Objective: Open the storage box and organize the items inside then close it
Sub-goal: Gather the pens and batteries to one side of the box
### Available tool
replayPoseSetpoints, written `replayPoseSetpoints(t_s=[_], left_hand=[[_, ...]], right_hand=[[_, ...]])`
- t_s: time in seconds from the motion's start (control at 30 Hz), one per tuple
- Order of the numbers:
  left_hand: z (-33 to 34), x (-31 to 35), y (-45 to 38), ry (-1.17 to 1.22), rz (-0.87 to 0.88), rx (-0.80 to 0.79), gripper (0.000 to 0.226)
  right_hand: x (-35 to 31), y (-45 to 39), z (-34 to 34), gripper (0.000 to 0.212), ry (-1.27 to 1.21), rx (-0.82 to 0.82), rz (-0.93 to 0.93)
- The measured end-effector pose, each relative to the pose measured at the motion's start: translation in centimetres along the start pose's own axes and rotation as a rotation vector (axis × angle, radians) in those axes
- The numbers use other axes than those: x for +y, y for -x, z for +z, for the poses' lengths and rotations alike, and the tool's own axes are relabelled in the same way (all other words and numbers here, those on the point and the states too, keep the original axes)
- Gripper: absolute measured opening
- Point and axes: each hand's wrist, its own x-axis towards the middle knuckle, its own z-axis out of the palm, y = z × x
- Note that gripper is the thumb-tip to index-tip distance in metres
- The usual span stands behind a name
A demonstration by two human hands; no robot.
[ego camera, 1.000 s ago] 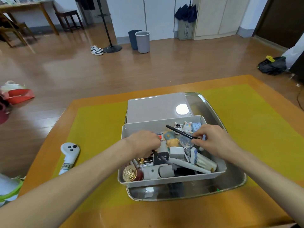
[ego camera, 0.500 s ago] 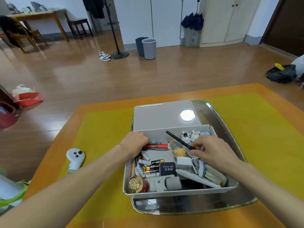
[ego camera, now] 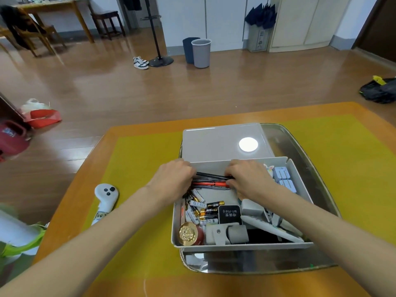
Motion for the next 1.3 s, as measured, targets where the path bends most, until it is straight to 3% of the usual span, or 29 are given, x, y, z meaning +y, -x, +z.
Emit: replayPoseSetpoints(t_s=[0.13,0.23,0.33,0.43,0.63,0.77,0.9,1.17,1.3], left_hand=[[-2.0,0.3,2.7,0.197,-0.046,-0.026,0.013],[-2.8,1.2,4.5,0.342,-0.025,-0.173,0.028],[-2.8,2.6,6.3,0.288,0.005,-0.345,0.051],[-2.4,3.7,7.5,0.194,0.047,-0.38,0.055],[-3.2,4.7,6.7,0.128,0.015,-0.393,0.043],[-4.7,4.3,5.6,0.188,-0.07,-0.308,0.046],[-4.9,3.8,2.6,0.319,-0.111,-0.209,0.034],[-1.3,5.4,-4.1,0.275,-0.096,-0.445,0.042],[-0.8,5.6,-5.6,0.317,-0.117,-0.473,0.025]], right_hand=[[-1.4,-0.9,1.8,0.011,0.1,-0.025,-0.059],[-1.8,-0.7,2.0,0.016,0.075,-0.034,-0.042],[-1.9,0.4,1.2,0.022,-0.036,0.001,-0.031],[-1.4,2.4,-0.1,0.026,-0.2,0.058,0.003],[0.0,6.7,-1.2,0.013,-0.262,0.046,0.061],[0.9,8.8,-1.8,0.017,-0.337,0.056,0.123],[1.9,10.1,-2.0,0.015,-0.359,0.067,0.142],[2.5,10.4,-1.8,0.015,-0.415,0.055,0.095],[2.3,10.1,-1.7,0.018,-0.434,0.046,0.06]])
